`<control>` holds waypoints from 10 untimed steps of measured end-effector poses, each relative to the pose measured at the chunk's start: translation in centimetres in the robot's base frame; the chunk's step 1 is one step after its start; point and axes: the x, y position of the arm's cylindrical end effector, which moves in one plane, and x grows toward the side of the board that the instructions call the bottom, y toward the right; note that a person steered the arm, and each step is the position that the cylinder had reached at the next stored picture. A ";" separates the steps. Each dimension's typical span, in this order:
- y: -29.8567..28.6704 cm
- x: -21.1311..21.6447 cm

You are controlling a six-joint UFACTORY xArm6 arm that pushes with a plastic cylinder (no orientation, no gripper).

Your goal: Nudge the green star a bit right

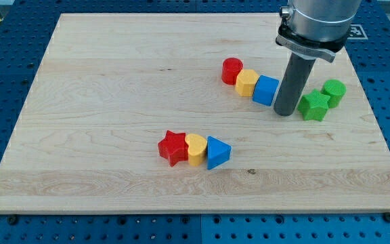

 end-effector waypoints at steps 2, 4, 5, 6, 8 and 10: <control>0.0 -0.1; 0.8 -0.6; 1.3 -0.9; 1.8 -1.2; 2.0 -2.4; 1.6 -6.2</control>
